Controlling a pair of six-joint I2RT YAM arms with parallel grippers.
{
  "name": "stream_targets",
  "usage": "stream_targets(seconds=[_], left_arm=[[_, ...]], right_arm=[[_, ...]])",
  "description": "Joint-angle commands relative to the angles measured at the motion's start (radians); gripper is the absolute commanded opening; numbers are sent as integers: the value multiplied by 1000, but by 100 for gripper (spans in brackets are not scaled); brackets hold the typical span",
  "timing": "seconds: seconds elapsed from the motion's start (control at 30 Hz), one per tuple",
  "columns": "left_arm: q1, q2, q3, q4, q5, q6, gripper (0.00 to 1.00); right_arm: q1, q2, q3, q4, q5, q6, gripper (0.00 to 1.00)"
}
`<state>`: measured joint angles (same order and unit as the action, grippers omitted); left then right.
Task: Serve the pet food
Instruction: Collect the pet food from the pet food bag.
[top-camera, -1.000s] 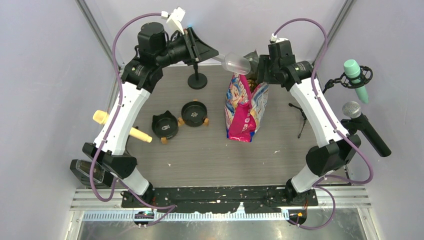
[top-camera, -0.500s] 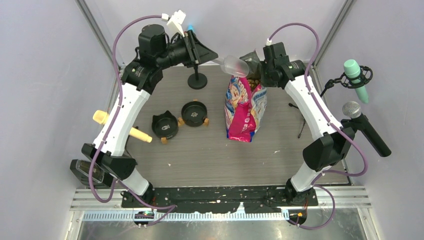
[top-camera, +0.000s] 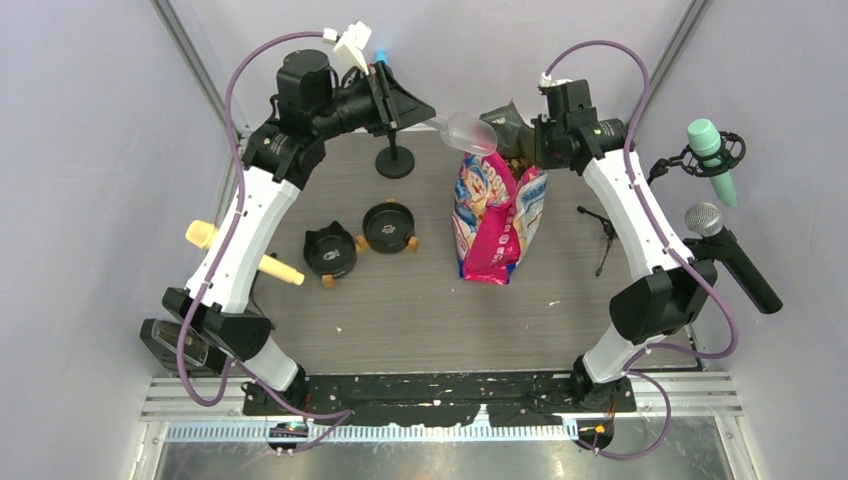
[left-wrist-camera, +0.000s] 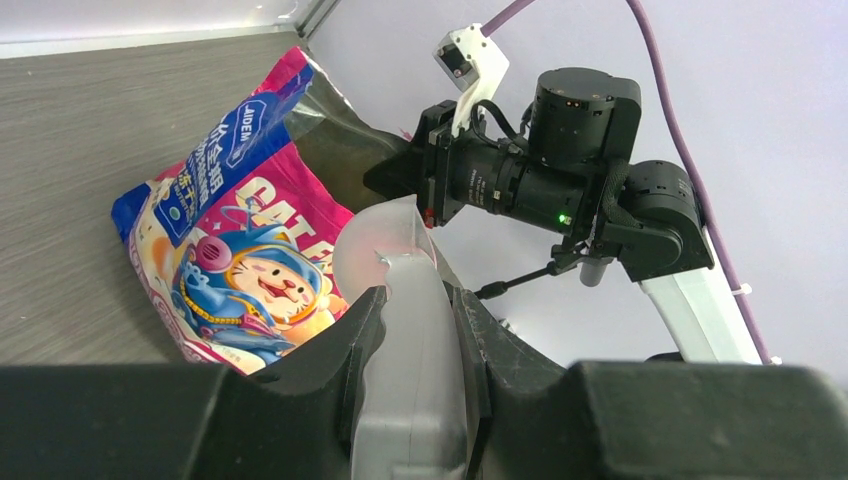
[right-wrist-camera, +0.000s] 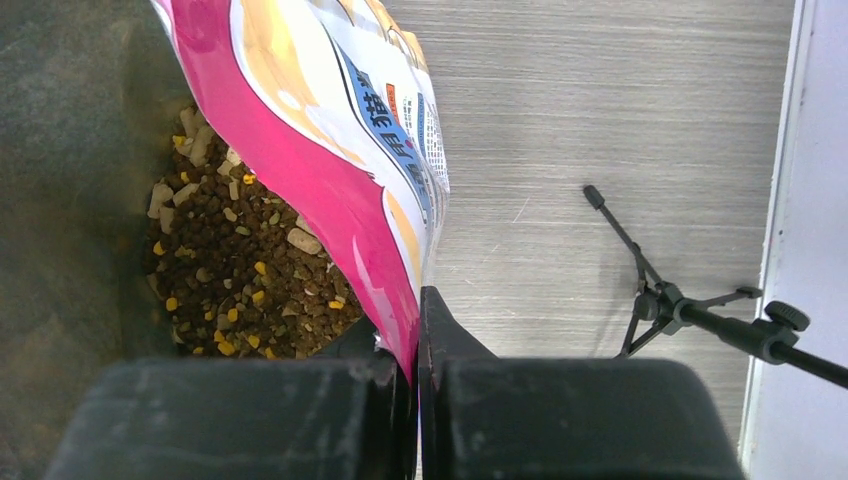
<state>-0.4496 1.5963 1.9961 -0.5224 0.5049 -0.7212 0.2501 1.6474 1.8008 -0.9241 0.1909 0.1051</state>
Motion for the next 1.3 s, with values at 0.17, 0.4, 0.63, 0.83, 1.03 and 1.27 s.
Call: stream_targets(seconds=[0.17, 0.4, 0.63, 0.83, 1.03, 1.27], left_arm=[[5, -21, 45, 14, 9, 19, 0], [5, 13, 92, 14, 20, 5, 0], [5, 46, 138, 3, 7, 2, 0], [12, 57, 159, -69, -54, 45, 0], [23, 43, 144, -180, -168, 106, 0], [35, 45, 125, -207, -166, 118, 0]], right_arm=[[-41, -77, 91, 181, -33, -116, 5], [-40, -57, 134, 208, -83, -123, 5], [71, -114, 58, 244, -111, -75, 5], [174, -131, 0, 272, -123, 21, 5], [236, -123, 28, 268, -100, 94, 5], [331, -74, 126, 241, -69, 89, 5]])
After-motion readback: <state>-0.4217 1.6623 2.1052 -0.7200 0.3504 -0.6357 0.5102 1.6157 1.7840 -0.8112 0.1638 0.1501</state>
